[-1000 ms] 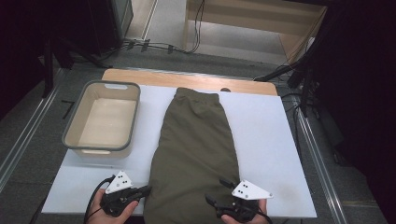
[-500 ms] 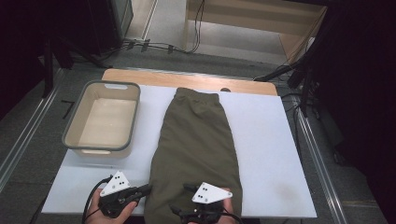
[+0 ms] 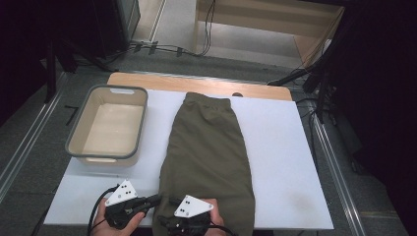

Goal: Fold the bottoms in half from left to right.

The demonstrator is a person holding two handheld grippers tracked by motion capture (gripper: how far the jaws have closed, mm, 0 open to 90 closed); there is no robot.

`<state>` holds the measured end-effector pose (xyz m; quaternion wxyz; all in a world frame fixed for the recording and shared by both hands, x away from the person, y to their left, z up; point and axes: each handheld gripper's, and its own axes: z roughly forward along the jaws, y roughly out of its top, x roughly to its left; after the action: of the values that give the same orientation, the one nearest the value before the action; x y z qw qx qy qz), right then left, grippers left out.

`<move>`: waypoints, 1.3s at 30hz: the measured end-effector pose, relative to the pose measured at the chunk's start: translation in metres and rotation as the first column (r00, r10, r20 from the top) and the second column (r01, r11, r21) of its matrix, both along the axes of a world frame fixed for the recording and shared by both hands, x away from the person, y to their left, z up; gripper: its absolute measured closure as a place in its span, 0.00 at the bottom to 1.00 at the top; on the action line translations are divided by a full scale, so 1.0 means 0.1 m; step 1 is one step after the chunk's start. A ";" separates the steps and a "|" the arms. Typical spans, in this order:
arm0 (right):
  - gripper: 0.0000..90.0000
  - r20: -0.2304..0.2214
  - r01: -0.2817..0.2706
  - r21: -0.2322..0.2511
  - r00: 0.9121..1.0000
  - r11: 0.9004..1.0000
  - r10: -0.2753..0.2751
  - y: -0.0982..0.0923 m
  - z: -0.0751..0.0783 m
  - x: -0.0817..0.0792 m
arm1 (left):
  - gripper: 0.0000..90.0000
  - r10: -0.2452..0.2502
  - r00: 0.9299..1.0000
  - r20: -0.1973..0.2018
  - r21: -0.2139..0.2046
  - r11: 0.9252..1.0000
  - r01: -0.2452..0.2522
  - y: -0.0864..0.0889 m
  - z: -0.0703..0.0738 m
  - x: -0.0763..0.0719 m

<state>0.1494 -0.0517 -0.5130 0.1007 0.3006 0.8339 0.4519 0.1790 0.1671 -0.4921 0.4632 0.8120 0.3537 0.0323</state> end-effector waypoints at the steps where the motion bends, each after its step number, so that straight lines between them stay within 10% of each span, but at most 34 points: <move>1: 0.69 -0.004 0.001 0.003 1.000 1.000 -0.001 -0.02 -0.01 0.01 | 0.96 -0.002 1.000 -0.002 -0.003 1.000 0.002 0.00 0.00 0.00; 5: 0.97 -0.019 -0.005 0.015 1.000 1.000 0.005 -0.09 0.00 0.03 | 0.96 -0.002 1.000 -0.008 -0.006 1.000 0.002 0.01 -0.01 0.01; 22: 0.97 -0.035 0.066 0.091 0.997 0.994 -0.063 -0.60 0.17 0.08 | 0.94 -0.002 0.999 -0.042 0.021 1.000 0.003 0.06 -0.06 0.05; 32: 0.39 -0.036 -0.017 0.067 0.999 0.998 0.019 -0.10 0.12 0.02 | 0.95 -0.013 1.000 -0.015 -0.012 1.000 0.013 0.01 -0.02 0.02; 39: 0.95 -0.057 0.000 0.002 0.998 1.000 0.000 -0.07 0.01 0.05 | 0.95 -0.024 0.999 -0.037 -0.013 1.000 0.024 0.03 -0.04 0.04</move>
<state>0.1540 -0.0588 -0.5120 0.0767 0.3133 0.8359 0.4440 0.1829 0.1704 -0.4965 0.4618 0.8138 0.3527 0.0093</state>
